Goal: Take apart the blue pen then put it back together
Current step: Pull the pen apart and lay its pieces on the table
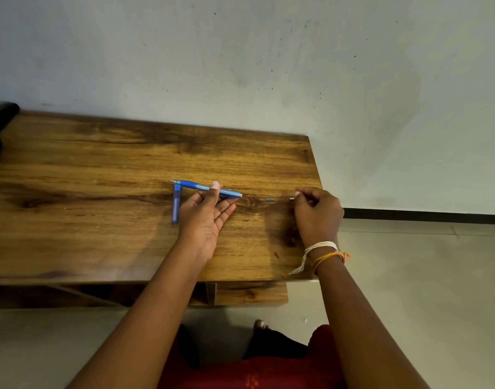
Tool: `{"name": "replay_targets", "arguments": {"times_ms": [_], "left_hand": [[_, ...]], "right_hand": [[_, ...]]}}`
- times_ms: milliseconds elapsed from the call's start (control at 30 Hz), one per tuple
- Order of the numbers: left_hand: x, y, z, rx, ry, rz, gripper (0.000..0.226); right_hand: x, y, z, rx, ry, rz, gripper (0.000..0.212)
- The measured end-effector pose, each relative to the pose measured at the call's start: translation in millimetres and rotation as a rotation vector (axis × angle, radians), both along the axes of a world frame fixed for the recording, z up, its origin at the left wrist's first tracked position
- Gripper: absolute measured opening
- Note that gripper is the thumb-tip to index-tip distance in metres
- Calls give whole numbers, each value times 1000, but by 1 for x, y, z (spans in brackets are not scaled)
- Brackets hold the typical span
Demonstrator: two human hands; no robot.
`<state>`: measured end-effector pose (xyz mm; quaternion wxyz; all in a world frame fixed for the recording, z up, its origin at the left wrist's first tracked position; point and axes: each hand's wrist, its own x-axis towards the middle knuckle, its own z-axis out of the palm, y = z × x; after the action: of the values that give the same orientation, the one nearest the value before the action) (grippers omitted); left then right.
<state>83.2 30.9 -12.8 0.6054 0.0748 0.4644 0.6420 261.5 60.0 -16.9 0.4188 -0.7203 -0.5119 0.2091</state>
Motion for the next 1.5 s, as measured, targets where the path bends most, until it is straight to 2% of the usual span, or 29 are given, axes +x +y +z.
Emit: {"name": "replay_targets", "arguments": {"times_ms": [100,200,400,700,1233,1500], "left_hand": [[0,-1,-1,5,5,-2,10],[-1,-1,-2,17,19,-10,12],[-5,0,-2,29,-8,-9,16],[-4,0,-2,35,-10,-10,13],[-11,-3,-2,38,-22,0,12],[-9,-4,0,26,3,-6,12]], "right_hand": [[-24,-7,7,77,51,160,15],[-48,-15,9,57,153,350,15],[-57,-16,10,-46,398,451,14],[-54,-14,6,-63,478,470,9],[-49,-10,19,-39,814,358,13],[-51,-11,19,-47,711,377,11]]}}
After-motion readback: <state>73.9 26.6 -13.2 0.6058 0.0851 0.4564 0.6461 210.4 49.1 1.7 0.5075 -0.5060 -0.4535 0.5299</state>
